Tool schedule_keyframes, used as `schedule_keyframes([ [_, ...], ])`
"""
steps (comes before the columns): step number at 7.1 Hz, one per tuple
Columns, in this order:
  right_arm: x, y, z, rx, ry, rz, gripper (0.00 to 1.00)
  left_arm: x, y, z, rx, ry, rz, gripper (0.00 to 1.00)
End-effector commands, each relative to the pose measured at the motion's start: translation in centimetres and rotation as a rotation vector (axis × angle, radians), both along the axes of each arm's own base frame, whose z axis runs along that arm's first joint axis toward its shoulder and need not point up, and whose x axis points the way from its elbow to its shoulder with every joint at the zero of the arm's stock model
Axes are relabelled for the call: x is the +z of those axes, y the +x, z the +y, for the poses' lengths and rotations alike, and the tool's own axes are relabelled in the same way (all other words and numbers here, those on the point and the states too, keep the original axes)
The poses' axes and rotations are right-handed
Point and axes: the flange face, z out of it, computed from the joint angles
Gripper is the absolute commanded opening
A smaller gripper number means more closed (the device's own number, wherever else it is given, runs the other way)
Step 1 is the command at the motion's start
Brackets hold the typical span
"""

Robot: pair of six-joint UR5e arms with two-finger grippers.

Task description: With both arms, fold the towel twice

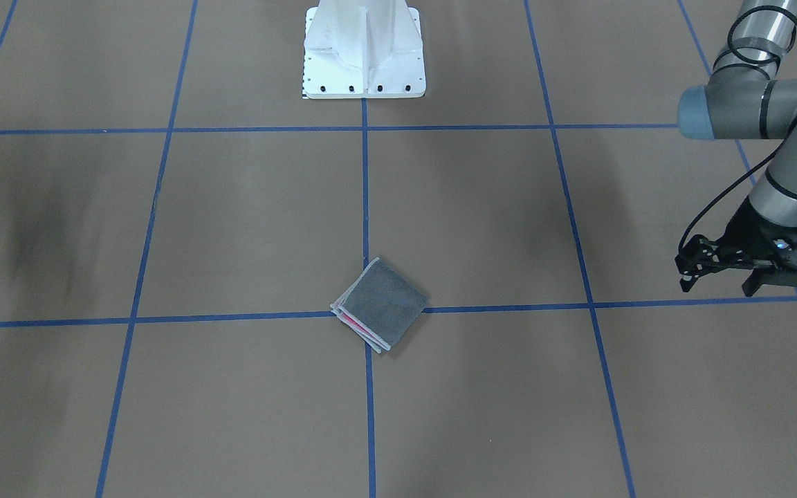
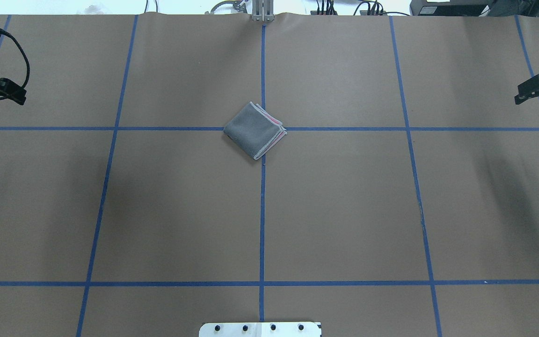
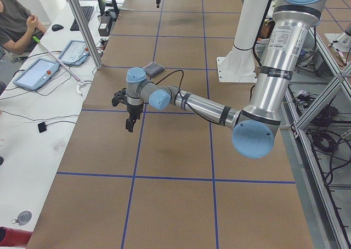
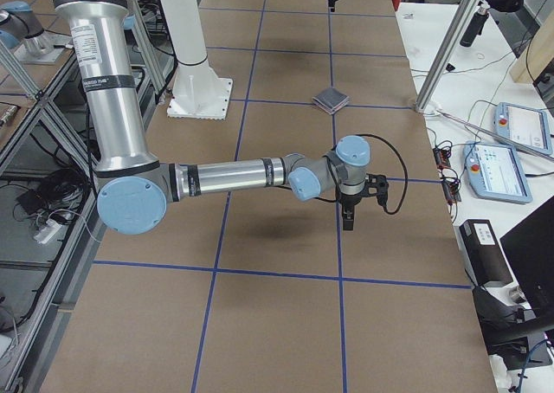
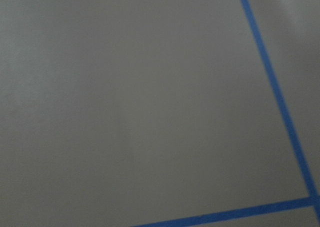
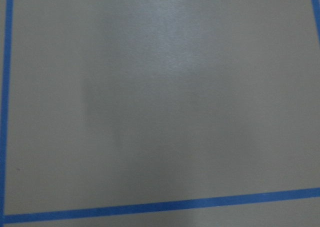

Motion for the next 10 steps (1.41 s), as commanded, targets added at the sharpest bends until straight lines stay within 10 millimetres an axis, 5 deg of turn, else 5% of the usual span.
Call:
schedule_keyframes([
  [1,0.6,6.2,0.2,-0.090,-0.015,-0.029,1.00,2.1,-7.7,1.9,0.046,-0.127,0.223,1.00],
  [3,-0.2,6.5,0.1,-0.088,-0.041,-0.041,1.00,1.8,-9.8,3.7,0.027,-0.130,0.271,1.00],
  [4,-1.3,6.7,0.4,-0.085,-0.021,-0.042,1.00,4.6,-11.9,6.6,-0.009,-0.163,0.257,1.00],
  [5,-0.8,6.7,0.7,-0.085,-0.036,-0.042,1.00,4.1,-12.4,8.7,-0.013,-0.146,0.249,1.00],
  [10,-2.2,5.9,1.2,-0.086,-0.020,-0.031,1.00,6.0,-13.3,8.7,-0.057,-0.156,0.136,1.00],
])
